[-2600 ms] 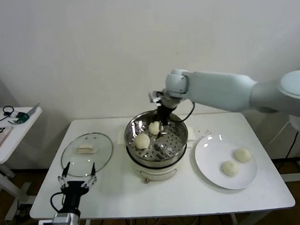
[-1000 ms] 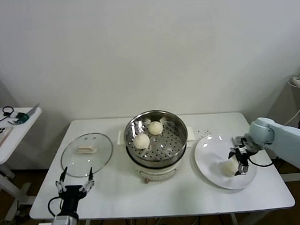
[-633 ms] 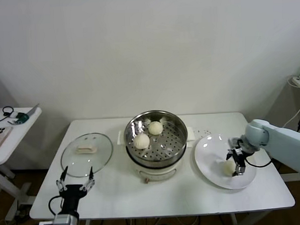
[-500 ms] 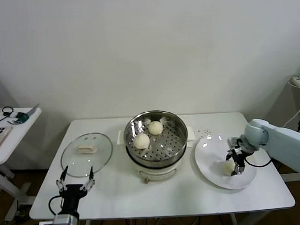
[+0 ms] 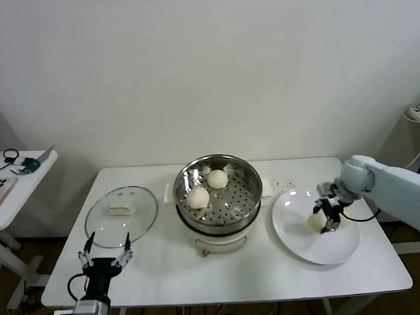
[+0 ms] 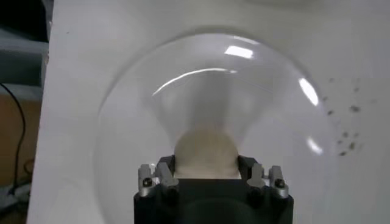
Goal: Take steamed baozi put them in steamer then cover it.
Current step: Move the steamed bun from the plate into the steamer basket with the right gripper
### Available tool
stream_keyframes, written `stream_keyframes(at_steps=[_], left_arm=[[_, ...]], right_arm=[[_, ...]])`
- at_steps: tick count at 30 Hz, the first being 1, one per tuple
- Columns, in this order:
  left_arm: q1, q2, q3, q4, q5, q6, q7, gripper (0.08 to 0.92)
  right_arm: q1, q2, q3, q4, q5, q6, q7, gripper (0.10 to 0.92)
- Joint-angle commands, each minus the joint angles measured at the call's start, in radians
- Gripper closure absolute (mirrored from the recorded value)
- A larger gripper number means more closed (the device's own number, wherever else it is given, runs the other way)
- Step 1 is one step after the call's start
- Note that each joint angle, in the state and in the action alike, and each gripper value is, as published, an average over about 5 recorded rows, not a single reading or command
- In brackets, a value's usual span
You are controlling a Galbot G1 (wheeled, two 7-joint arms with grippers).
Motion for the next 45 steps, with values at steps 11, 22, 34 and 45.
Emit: stream_keyframes(at_steps=[11,22,34,45], left_arm=[[-0.01,0.0,0.02,0.008,0.004,0.005,0.001,0.177],[-0.027,0.005,0.039,0.013,0.012,0.012,0.0,0.177],[-0.034,0.03,0.034,0.024,-0.012,0.02,-0.001,0.177],[-0.041,0.035,0.03,0.03,-0.022,0.023,-0.002,0.177]], right_arm=[[0.623,0.291,-0.29,0.151,-0.027,0.445,-0.044,0.351],[0.457,0.537,-0.18,0.151,-0.124,0.485,-0.047,0.347],[0.289,0.656,-0.159,0.094,-0.261,0.569,-0.059,0.354],[0.253,0.638,-0.206,0.121,-0.254,0.581,-0.074,0.347]])
